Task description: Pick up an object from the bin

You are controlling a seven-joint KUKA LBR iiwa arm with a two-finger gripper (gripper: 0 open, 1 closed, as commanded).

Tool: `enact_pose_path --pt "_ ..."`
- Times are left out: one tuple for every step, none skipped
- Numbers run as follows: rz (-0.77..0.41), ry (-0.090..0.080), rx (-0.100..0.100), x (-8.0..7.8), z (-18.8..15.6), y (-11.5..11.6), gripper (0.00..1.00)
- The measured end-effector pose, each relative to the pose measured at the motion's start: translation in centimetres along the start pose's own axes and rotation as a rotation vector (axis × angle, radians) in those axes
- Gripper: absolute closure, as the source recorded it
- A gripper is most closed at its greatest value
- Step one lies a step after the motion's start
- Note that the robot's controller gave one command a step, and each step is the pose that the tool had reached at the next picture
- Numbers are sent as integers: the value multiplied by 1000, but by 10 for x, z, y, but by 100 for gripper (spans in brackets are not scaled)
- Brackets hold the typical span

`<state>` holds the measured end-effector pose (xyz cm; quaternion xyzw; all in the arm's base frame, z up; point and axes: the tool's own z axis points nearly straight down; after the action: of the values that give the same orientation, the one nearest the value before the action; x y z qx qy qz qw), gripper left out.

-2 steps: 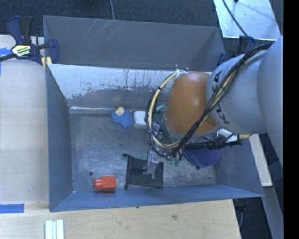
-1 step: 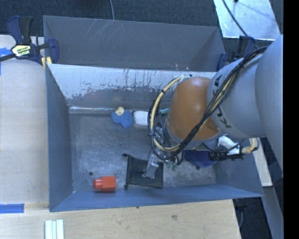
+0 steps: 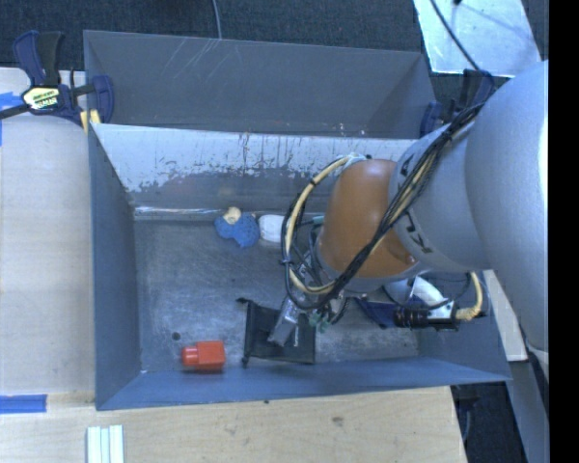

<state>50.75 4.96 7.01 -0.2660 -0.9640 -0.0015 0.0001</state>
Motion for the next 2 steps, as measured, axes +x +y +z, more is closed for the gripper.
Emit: enact_pose_path --pt "-2 0 -1 0 0 0 0" --pt "0 -2 -1 -1 -1 0 100"
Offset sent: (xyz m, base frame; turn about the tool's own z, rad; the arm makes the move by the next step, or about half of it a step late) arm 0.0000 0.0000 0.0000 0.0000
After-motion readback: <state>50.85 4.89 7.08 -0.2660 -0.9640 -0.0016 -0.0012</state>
